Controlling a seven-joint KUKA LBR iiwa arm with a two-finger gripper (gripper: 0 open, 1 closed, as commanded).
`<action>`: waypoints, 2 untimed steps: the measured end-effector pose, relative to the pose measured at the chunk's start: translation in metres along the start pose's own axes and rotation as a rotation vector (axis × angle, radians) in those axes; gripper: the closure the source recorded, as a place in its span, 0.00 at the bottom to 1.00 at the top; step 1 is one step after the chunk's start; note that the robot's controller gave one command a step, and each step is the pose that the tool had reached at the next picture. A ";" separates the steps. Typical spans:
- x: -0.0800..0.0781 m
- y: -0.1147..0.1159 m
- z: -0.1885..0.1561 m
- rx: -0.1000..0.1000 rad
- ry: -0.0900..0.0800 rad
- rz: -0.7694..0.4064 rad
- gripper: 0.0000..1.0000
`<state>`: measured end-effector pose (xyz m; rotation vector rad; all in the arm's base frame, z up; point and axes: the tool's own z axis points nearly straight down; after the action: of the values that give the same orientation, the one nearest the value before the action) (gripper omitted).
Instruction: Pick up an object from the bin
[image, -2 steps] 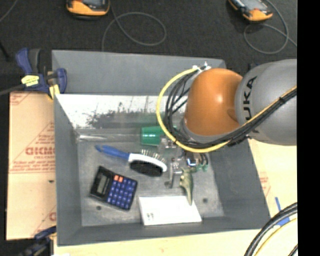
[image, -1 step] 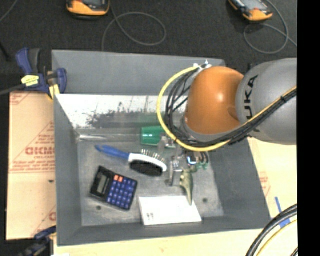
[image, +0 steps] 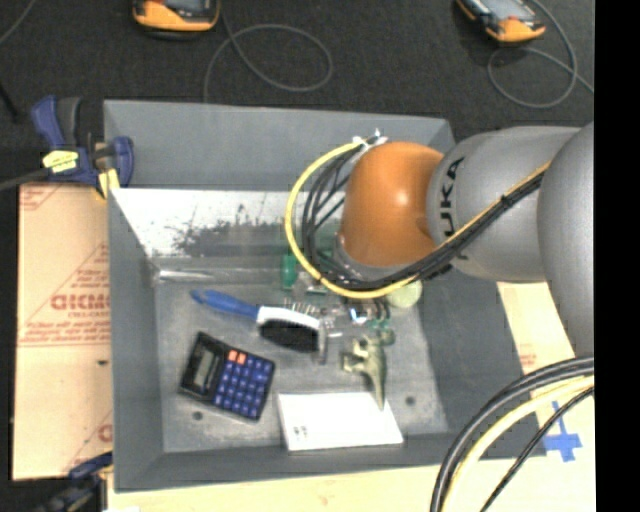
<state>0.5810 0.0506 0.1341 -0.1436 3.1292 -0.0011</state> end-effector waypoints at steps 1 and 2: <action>-0.019 -0.005 0.011 -0.001 0.007 -0.089 0.00; -0.042 0.012 0.001 -0.003 0.002 -0.058 0.00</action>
Offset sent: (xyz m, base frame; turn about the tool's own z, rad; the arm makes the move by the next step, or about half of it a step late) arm 0.0383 0.0151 -0.0018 -0.0562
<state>0.6215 0.0662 0.1340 -0.2338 3.1259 0.0031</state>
